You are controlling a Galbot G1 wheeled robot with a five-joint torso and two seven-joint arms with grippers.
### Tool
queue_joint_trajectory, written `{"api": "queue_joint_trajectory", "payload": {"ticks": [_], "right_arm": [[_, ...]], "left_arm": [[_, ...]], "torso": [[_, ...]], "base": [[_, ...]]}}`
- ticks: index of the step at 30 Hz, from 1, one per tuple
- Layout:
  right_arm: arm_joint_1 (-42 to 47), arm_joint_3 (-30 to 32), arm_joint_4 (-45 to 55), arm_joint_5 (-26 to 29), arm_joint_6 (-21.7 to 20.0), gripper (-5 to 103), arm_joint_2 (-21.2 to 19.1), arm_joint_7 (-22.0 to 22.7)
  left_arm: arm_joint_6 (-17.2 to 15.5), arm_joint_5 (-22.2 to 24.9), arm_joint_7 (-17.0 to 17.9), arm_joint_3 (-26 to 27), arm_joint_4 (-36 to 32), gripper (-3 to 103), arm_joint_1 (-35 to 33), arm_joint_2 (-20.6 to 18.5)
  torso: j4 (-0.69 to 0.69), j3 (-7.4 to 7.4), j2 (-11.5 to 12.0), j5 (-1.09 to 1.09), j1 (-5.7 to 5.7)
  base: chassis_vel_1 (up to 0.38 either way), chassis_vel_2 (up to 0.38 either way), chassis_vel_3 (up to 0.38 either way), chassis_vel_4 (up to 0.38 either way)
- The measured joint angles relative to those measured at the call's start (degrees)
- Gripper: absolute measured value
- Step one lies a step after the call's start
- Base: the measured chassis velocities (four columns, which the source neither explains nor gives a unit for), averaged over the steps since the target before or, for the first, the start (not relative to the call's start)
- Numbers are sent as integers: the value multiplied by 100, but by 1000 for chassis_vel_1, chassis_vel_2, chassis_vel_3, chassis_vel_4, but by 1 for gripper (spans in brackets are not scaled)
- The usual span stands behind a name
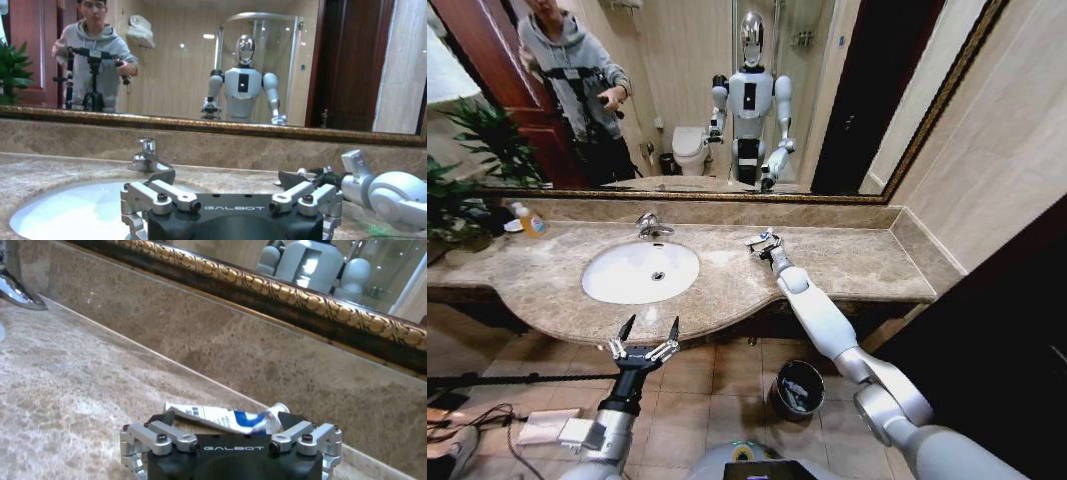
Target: Pick up the trash from the sink and place it in the trash bin.
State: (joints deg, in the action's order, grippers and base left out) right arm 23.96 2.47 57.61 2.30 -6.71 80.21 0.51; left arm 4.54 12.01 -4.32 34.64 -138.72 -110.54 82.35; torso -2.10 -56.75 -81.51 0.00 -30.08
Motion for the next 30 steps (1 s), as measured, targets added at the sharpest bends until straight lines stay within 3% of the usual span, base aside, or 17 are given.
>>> {"api": "queue_joint_trajectory", "payload": {"ticks": [20, 24, 30], "right_arm": [[-335, -122, -577, -272, 203, 101, 208, -21], [-413, -135, -677, -298, 251, 95, 228, -50], [-474, -194, -746, -292, 248, 72, 187, -160]], "left_arm": [[0, 0, 0, 0, 0, 100, 0, 0], [0, 0, 0, 0, 0, 100, 0, 0], [0, 0, 0, 0, 0, 100, 0, 0]], "torso": [[-1, 0, 0, 0, 0], [0, 0, 0, 0, 0], [0, 0, 0, 0, 0]], "base": [[0, 0, 0, 0], [0, 0, 0, 0], [0, 0, 0, 0]]}}
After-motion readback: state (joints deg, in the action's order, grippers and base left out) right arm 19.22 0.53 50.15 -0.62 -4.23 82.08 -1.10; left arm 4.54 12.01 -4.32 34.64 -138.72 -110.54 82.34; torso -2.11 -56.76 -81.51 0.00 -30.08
